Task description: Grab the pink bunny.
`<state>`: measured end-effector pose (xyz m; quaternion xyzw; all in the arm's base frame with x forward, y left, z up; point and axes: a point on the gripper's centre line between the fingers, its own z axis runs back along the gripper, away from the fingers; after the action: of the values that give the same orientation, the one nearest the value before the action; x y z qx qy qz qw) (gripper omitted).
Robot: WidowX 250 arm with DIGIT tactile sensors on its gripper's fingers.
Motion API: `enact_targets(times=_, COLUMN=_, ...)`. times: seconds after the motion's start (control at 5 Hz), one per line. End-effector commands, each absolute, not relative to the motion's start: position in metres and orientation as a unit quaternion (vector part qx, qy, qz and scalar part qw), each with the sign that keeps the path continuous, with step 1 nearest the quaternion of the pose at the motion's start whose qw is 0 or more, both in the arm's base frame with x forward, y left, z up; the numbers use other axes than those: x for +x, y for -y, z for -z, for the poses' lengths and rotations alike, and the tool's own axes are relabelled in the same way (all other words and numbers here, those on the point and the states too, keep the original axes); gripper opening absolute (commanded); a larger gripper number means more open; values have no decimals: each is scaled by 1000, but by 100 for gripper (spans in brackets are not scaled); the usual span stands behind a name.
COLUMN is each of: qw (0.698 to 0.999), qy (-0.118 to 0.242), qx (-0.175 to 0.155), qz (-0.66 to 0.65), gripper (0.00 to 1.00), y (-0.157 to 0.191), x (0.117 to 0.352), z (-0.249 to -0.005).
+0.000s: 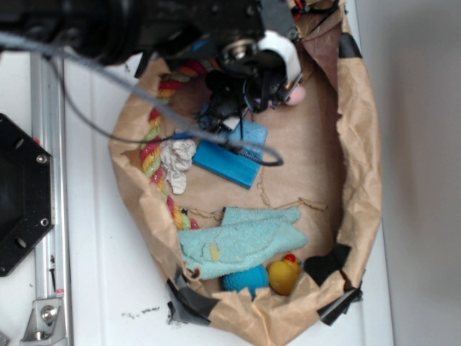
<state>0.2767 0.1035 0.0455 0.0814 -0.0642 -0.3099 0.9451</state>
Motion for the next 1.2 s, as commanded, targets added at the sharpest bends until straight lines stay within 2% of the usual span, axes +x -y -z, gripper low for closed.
enact_targets(times=0.0, qw=951, qy=-22, qx=10, qz=308, gripper=100, y=-121, x=281, z=-20)
enact_targets(times=0.2, qw=951, qy=-11, qx=12, qz=310, gripper=0, y=-118, x=283, z=-24)
enact_targets(times=0.6, qw=940, qy=25, qx=21, qz=340, gripper=0, y=-95, x=277, z=-50)
enact_targets(times=0.8, qw=945, qy=51, qx=26, qz=321, gripper=0, y=-81, x=275, z=-83)
enact_targets(times=1.0, qw=952, qy=105, qx=16, qz=287, gripper=0, y=-44, x=278, z=-134)
